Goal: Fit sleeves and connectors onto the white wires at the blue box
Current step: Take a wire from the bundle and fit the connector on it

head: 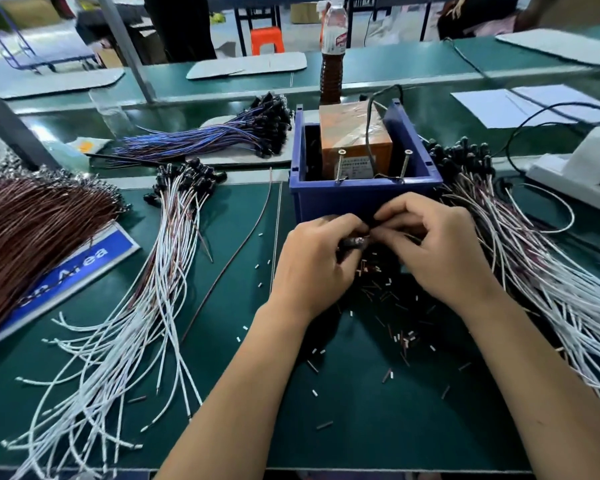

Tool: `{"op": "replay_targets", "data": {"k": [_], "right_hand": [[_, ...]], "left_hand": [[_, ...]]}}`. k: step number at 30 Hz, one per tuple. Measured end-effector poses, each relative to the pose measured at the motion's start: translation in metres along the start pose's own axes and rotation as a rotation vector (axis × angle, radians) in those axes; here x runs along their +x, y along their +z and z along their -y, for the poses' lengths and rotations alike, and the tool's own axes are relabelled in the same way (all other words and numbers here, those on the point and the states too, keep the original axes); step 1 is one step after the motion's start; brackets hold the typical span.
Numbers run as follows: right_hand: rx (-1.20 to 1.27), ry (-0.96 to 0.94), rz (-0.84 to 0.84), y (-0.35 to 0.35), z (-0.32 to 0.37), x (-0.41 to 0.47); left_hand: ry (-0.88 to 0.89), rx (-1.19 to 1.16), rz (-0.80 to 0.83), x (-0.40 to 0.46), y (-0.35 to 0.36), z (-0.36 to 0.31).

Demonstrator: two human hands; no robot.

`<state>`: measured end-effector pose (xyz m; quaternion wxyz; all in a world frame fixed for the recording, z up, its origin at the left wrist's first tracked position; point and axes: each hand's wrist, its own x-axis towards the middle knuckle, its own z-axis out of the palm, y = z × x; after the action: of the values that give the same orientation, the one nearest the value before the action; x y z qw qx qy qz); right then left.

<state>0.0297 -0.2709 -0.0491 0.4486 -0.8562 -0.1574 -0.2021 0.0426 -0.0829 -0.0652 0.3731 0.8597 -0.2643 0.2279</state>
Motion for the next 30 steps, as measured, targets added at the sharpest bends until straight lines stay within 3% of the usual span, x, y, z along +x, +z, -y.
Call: {"op": "replay_targets", "data": {"k": [7,30], "right_hand": [[0.1,0.12,-0.032,0.0006,-0.0076,0.0005],[0.153,0.099,0.02,0.0041,-0.0039,-0.0014]], "left_hand": [[-0.064,-0.009,-0.106,0.0017,-0.0039,0.009],[-0.03,-0.103,-0.076,0.0027,0.0017,0.0069]]}}
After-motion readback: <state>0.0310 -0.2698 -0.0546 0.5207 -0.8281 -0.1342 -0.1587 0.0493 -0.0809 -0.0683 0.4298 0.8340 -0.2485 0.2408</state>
